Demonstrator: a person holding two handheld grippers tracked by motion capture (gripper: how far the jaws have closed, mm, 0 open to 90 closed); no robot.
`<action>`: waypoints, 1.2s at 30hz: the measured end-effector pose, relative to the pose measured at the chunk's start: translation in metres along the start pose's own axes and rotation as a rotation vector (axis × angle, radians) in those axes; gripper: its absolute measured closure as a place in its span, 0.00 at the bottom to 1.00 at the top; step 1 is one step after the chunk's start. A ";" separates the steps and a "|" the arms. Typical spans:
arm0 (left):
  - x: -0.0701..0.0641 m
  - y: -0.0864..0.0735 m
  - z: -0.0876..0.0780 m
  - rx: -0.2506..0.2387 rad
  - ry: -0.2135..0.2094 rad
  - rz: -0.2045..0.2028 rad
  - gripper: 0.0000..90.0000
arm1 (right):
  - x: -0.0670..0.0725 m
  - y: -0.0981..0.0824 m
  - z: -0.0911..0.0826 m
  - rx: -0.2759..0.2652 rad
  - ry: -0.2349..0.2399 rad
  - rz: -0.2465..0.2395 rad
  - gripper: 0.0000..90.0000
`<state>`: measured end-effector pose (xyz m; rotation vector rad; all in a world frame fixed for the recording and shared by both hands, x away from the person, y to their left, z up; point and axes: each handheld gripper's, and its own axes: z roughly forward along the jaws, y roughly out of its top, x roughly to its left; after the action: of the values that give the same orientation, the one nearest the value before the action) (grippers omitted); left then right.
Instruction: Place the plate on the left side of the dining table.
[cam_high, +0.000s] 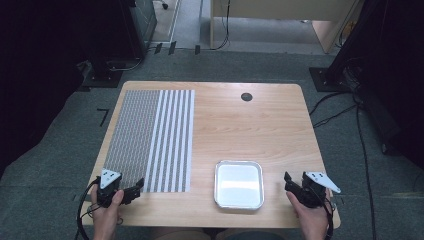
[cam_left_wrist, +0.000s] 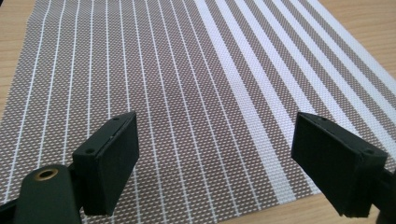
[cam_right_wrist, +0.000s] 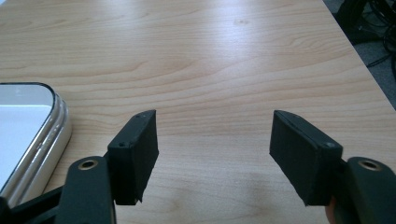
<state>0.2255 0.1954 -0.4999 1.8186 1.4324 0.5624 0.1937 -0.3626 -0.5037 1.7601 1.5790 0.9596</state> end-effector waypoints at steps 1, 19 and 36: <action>0.000 0.000 0.000 0.000 0.000 0.000 0.17 | 0.000 0.000 0.000 0.000 0.000 0.000 0.38; -0.043 0.006 0.013 0.006 -0.076 0.047 0.17 | 0.009 0.001 -0.008 -0.033 0.037 -0.012 0.51; -0.092 0.020 0.029 -0.008 -0.153 0.083 0.17 | 0.015 0.000 -0.012 -0.046 0.060 -0.003 0.59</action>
<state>0.2330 0.0976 -0.4934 1.8797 1.2559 0.4593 0.1850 -0.3478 -0.4947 1.7122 1.5833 1.0479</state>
